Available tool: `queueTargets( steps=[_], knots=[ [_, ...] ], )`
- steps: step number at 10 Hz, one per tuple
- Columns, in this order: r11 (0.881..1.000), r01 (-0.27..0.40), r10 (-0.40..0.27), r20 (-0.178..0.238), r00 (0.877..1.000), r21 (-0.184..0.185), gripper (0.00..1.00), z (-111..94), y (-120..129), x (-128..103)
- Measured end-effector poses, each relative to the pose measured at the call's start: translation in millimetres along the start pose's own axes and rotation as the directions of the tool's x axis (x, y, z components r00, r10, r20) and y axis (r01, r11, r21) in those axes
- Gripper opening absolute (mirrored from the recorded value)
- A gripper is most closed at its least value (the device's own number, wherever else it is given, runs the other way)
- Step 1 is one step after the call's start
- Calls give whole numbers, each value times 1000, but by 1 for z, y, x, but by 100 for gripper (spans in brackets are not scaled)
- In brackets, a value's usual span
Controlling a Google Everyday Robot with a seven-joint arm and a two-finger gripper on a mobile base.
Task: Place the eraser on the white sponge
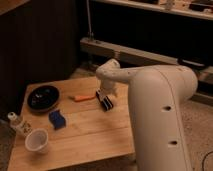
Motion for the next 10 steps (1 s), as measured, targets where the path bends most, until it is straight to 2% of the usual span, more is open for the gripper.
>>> queueTargets(
  steps=[3,5,10],
  knots=[
    [998,54,-53,10,999,-45,65,4,11,-12],
    [996,75,-75,8,997,-57,65,4,21,-16],
    [993,86,-90,-39,995,-86,64,16,32,-9]
  ],
)
